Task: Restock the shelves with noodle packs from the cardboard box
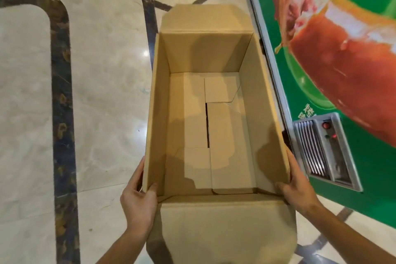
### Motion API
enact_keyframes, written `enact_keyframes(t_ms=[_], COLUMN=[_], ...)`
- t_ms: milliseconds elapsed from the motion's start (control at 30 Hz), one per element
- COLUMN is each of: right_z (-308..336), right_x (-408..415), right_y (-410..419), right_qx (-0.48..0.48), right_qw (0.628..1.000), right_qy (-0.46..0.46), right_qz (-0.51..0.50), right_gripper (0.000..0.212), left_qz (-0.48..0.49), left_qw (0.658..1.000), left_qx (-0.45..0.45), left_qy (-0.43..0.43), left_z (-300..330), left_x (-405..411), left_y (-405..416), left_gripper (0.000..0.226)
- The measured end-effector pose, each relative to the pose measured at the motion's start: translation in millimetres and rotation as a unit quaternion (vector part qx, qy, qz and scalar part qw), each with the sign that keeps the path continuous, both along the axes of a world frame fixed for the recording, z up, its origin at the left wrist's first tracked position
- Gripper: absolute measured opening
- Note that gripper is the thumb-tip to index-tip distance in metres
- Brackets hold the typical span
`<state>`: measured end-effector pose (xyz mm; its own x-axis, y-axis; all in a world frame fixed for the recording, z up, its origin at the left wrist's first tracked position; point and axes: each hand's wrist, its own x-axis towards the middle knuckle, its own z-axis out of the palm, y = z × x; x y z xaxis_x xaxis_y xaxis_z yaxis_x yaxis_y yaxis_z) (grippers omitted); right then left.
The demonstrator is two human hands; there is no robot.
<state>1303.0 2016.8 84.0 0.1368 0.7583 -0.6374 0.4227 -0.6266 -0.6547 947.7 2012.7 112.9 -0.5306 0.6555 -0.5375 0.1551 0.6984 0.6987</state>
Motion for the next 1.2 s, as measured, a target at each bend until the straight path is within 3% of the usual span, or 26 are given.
enact_keyframes(t_ms=[200,367,567,967,1100,1200], right_z=[-37,-55,-75,-97,-82,-61], right_x=[-12,-10,13,18,15,20], right_y=[-20,-5,29,34,29,22], right_qx=[-0.028,-0.019,-0.112,-0.126,-0.127,-0.146], right_qw=[0.997,0.996,0.988,0.988,0.985,0.975], right_qy=[-0.073,-0.085,-0.104,-0.084,-0.111,-0.149], right_qz=[0.011,-0.013,0.017,-0.018,0.028,0.076], right_gripper=[0.114,0.110,0.110,0.105,0.110,0.094], left_qz=[-0.036,-0.120,-0.240,-0.234,-0.280,-0.288], left_qw=[0.998,0.991,0.968,0.967,0.957,0.952], left_qx=[-0.049,-0.049,-0.062,-0.054,-0.060,-0.106], left_qy=[-0.005,-0.009,-0.041,-0.089,-0.054,-0.011], left_z=[-42,-67,-92,-109,-103,-85], left_x=[-3,-7,-12,-20,-29,-33], left_y=[-23,-11,7,6,3,0], left_gripper=[0.079,0.083,0.087,0.090,0.090,0.081])
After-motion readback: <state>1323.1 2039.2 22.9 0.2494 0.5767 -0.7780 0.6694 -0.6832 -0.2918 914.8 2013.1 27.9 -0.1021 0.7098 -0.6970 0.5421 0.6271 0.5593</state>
